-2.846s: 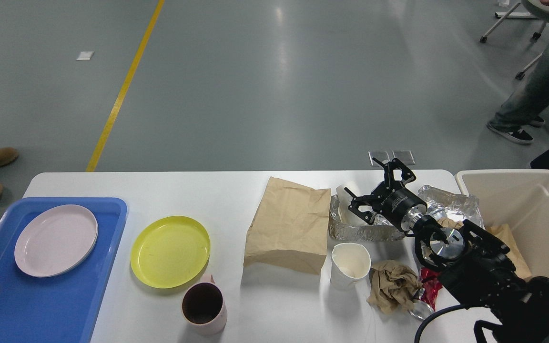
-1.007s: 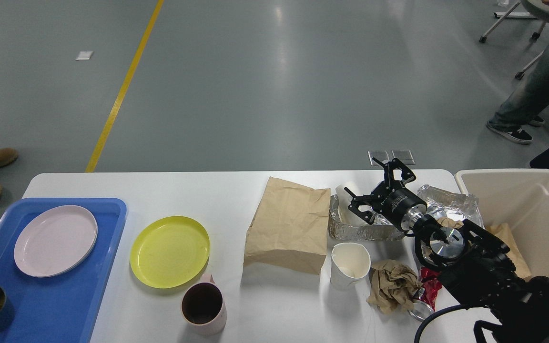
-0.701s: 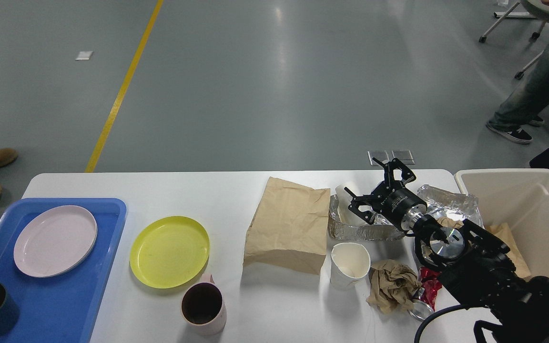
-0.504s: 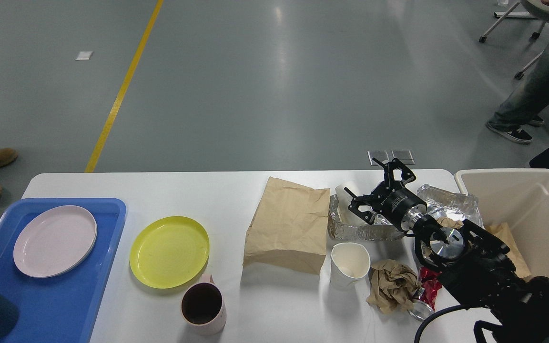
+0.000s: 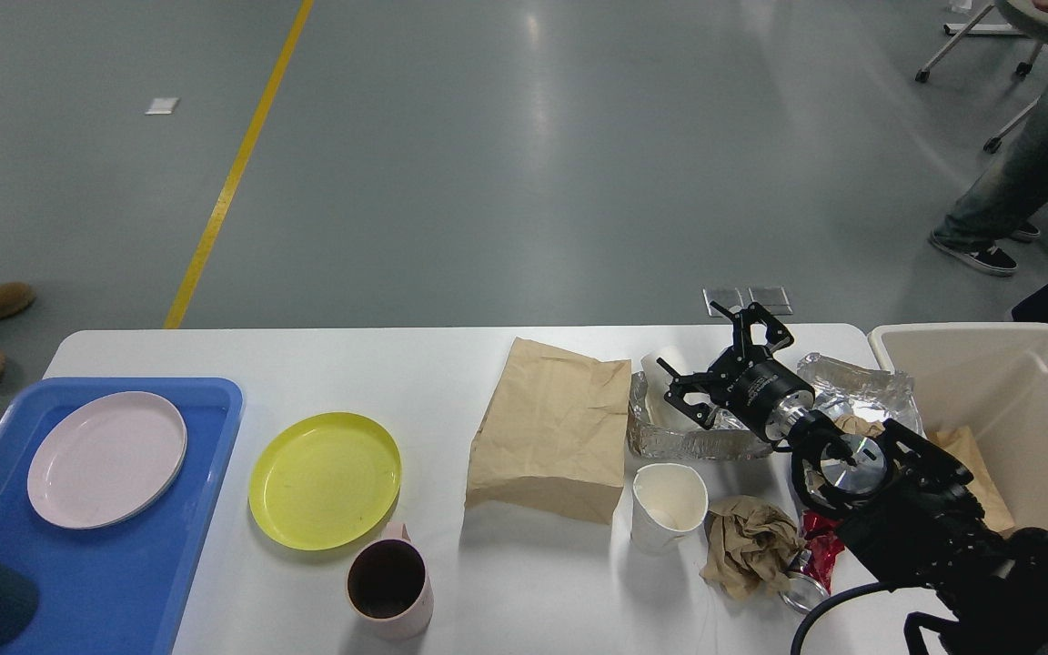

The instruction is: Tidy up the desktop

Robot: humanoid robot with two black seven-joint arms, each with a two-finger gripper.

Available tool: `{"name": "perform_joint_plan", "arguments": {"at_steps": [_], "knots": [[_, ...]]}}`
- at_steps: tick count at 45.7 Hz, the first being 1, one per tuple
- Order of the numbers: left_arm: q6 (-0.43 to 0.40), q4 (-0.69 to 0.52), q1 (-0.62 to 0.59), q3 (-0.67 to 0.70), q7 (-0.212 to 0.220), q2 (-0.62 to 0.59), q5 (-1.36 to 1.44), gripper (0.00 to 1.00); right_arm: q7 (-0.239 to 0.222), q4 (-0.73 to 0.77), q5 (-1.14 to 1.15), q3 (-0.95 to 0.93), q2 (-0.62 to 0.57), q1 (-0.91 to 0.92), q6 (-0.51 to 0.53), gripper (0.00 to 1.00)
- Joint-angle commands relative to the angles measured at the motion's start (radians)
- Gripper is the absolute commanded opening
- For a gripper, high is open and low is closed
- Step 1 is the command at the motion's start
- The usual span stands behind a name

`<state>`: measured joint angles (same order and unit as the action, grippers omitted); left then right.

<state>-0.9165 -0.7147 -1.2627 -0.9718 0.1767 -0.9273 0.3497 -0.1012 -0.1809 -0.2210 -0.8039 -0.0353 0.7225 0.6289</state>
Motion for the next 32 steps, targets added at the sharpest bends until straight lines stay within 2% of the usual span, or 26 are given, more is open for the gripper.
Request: {"name": "perform_joint_plan", "arguments": {"at_steps": [1, 3, 10, 13, 22, 26, 32], "knots": [[-0.043, -0.002, -0.116, -0.056, 0.000, -0.007, -0.001, 0.87, 0.000, 0.000, 0.000, -0.001, 0.000, 0.000, 0.000, 1.00], [-0.043, -0.002, -0.165, -0.079, 0.000, -0.007, -0.001, 0.87, 0.000, 0.000, 0.000, 0.000, 0.000, 0.000, 0.000, 1.00], [-0.043, -0.002, -0.461, -0.217, -0.003, -0.002, -0.003, 0.88, 0.000, 0.000, -0.001, 0.000, 0.000, 0.000, 0.000, 1.00], [-0.043, -0.015, -0.579, -0.275, -0.017, 0.010, -0.006, 0.88, 0.000, 0.000, 0.000, 0.000, 0.000, 0.000, 0.000, 1.00], [-0.043, -0.204, -0.920, -0.453, -0.031, 0.116, -0.028, 0.88, 0.000, 0.000, 0.000, 0.000, 0.000, 0.000, 0.000, 1.00], [-0.043, -0.301, -1.046, -0.534, -0.072, 0.191, -0.060, 0.88, 0.000, 0.000, 0.000, -0.001, 0.000, 0.000, 0.000, 1.00], [-0.043, -0.457, -1.156, -0.582, -0.143, 0.303, -0.104, 0.88, 0.000, 0.000, -0.001, 0.000, 0.000, 0.000, 0.000, 1.00]]}}
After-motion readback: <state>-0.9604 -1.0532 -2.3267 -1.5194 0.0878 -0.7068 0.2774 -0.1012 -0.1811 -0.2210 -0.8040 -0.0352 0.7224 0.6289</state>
